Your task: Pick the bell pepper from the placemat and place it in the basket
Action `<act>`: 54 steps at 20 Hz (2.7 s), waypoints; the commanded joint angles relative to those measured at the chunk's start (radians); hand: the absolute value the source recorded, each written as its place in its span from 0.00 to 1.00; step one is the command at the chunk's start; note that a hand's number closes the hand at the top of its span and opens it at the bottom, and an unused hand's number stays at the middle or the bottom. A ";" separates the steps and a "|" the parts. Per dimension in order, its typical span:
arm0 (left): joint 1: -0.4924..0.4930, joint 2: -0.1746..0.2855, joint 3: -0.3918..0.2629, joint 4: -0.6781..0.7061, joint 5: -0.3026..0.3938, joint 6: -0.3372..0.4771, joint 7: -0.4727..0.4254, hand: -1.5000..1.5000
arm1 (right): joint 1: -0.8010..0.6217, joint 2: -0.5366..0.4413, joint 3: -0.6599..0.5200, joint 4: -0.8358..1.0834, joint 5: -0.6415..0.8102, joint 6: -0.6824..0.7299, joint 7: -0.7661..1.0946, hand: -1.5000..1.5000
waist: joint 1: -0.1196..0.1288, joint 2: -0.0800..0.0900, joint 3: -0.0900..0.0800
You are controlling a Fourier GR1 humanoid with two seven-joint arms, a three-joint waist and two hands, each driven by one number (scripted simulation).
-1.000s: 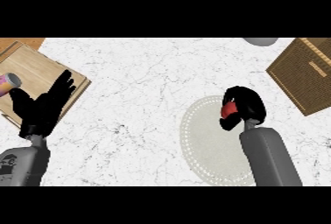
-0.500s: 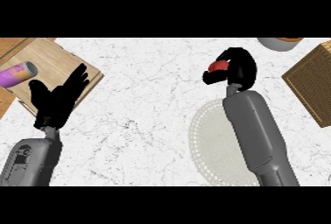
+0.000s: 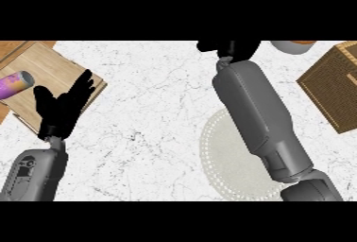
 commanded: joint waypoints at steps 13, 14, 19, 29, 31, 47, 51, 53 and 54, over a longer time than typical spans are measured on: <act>0.038 0.002 0.014 -0.038 0.001 0.010 0.011 0.50 | -0.383 -0.130 -0.102 0.390 0.233 -0.111 0.247 1.00 | -0.050 -0.003 0.000; 0.085 0.002 0.014 -0.027 -0.003 -0.003 -0.042 0.50 | -0.397 -0.159 -0.112 0.400 0.235 -0.096 0.239 1.00 | -0.048 -0.003 0.000; 0.037 0.024 0.039 -0.069 0.039 -0.014 0.055 0.50 | -0.424 -0.262 -0.135 0.485 0.273 -0.048 0.265 1.00 | -0.042 -0.002 0.001; 0.049 0.038 0.054 -0.038 0.025 -0.014 0.028 0.50 | -0.330 -0.373 -0.168 0.533 0.298 -0.115 0.238 1.00 | -0.066 -0.005 0.002; 0.041 0.033 0.056 -0.023 0.006 0.009 0.008 0.50 | -0.309 -0.414 -0.198 0.532 0.266 -0.101 0.179 1.00 | -0.078 -0.006 0.002; 0.106 -0.004 0.038 -0.050 -0.004 0.009 -0.021 0.50 | -0.057 -0.510 -0.269 0.490 0.236 -0.366 0.166 0.00 | -0.078 -0.007 0.003; 0.080 0.018 0.063 -0.049 0.014 -0.005 -0.015 0.50 | -0.053 -0.494 -0.298 0.511 0.204 -0.333 0.106 0.00 | -0.071 -0.007 0.003; 0.037 0.042 0.070 -0.048 0.018 -0.010 0.049 0.50 | -0.040 -0.478 -0.309 0.497 0.175 -0.332 0.042 0.00 | -0.078 -0.010 0.004; 0.052 0.018 0.061 -0.018 0.015 -0.012 0.002 0.50 | -0.042 -0.496 -0.333 0.488 0.136 -0.325 -0.018 0.00 | -0.077 -0.008 0.004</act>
